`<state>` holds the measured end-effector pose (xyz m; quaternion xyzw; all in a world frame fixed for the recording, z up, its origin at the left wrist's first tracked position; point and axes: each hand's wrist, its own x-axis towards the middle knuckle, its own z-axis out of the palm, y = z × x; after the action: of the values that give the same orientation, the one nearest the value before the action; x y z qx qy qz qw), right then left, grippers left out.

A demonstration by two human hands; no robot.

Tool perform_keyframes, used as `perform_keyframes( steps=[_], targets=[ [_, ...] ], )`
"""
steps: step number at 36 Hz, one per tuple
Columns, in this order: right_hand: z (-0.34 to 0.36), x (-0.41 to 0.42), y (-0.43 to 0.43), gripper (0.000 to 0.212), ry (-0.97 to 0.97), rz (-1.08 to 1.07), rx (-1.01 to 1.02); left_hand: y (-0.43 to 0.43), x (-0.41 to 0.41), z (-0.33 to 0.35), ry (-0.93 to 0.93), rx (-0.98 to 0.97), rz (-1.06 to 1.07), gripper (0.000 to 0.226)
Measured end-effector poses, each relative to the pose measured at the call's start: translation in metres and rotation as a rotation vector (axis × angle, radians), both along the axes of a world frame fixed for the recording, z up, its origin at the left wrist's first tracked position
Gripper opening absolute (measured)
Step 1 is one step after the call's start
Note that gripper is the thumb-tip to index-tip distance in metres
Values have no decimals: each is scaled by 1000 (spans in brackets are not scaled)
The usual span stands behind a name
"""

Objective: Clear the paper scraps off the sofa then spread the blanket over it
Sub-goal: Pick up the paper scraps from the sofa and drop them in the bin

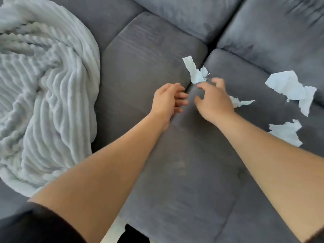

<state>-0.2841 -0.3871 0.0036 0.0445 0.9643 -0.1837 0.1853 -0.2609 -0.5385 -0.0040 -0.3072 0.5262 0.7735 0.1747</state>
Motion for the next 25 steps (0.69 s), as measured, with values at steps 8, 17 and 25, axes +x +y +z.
perform_keyframes(
  steps=[8, 17, 25],
  targets=[
    [-24, -40, -23, 32, -135, 160, 283, -26, -29, -45, -44, 176, -193, 42],
    [-21, -32, -26, 11, 37, 62, 160, -19, -30, -41, -68, 98, -187, 45],
    [4, 20, -80, 34, -60, 451, 145, -35, -38, -40, -196, 397, -212, 72]
  ],
)
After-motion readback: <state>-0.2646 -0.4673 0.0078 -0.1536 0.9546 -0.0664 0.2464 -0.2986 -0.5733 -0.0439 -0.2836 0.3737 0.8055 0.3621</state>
